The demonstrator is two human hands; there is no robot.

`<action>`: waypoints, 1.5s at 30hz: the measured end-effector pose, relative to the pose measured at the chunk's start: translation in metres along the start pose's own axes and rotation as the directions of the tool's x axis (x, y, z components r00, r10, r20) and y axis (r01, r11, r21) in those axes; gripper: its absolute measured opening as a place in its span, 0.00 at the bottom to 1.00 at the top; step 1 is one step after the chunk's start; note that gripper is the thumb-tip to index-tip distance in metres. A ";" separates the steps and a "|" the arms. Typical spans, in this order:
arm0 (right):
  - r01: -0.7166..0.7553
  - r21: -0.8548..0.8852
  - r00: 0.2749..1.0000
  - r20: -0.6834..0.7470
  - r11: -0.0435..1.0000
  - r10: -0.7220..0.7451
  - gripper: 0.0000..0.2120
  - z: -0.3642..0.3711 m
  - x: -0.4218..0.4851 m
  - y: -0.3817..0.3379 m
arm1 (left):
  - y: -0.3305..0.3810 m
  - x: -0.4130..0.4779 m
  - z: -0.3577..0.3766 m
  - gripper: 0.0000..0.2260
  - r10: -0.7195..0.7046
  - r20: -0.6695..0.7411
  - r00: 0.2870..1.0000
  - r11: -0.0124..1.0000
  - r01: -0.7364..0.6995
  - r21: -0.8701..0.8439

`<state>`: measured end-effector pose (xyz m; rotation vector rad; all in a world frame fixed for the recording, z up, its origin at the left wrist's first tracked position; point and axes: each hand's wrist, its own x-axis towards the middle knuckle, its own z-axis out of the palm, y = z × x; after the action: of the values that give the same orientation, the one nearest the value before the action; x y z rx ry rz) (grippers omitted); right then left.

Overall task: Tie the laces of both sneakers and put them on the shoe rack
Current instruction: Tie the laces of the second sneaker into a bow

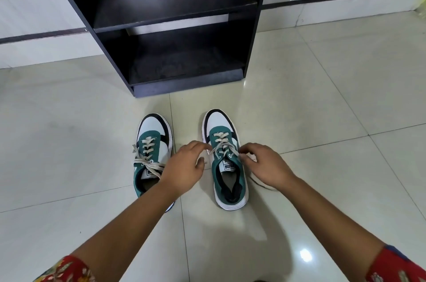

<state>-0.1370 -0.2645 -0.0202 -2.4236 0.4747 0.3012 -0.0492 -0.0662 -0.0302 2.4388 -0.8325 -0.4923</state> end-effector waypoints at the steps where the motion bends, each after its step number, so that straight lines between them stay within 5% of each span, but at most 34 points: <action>1: -0.026 0.063 0.999 -0.027 0.998 0.027 0.14 0.002 0.001 -0.005 | 0.002 0.002 0.001 0.14 -0.024 -0.042 0.999 0.999 0.022 -0.050; 5: -0.023 0.019 0.995 -0.102 1.000 0.025 0.11 0.004 0.003 -0.015 | 0.011 0.009 0.007 0.08 -0.043 -0.074 0.996 0.994 0.035 -0.105; 11: -0.123 0.233 0.983 -0.107 0.965 0.151 0.10 -0.004 -0.003 -0.002 | 0.010 -0.003 0.005 0.04 -0.056 -0.202 0.978 0.998 0.052 -0.024; 16: -0.209 0.229 0.970 -0.077 0.951 0.232 0.09 -0.006 -0.002 0.015 | -0.005 -0.017 0.002 0.05 0.029 -0.245 0.969 0.977 0.024 0.212; 20: -0.099 -0.037 0.995 0.005 0.994 0.099 0.07 0.004 -0.003 0.010 | 0.003 -0.016 0.005 0.11 0.041 -0.136 0.990 0.976 -0.011 0.220; 23: 0.094 -0.081 0.991 -0.088 0.992 -0.101 0.18 0.007 -0.004 0.004 | 0.011 -0.009 0.007 0.11 -0.008 -0.094 0.996 0.998 0.014 0.066; 27: 0.194 -0.164 0.961 -0.168 0.967 -0.221 0.13 0.007 -0.001 0.000 | 0.014 -0.001 0.007 0.06 0.012 -0.106 0.994 0.998 -0.006 0.057; 30: 0.194 -0.088 0.963 -0.174 0.977 -0.207 0.08 0.009 -0.002 -0.001 | 0.014 0.003 0.011 0.05 0.031 -0.120 0.992 0.990 -0.013 0.143; 35: 0.000 0.123 0.990 -0.137 0.992 0.017 0.07 0.016 -0.005 0.003 | 0.009 0.001 0.017 0.10 0.038 -0.049 0.998 0.928 -0.017 0.372; 45: -0.111 0.443 0.979 -0.104 0.890 0.174 0.11 0.024 -0.004 0.009 | 0.007 -0.002 0.014 0.09 -0.033 0.019 0.999 0.931 0.024 0.365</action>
<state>-0.1467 -0.2549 -0.0417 -1.9806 0.7059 0.0713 -0.0602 -0.0747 -0.0371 2.7914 -0.9734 -0.4079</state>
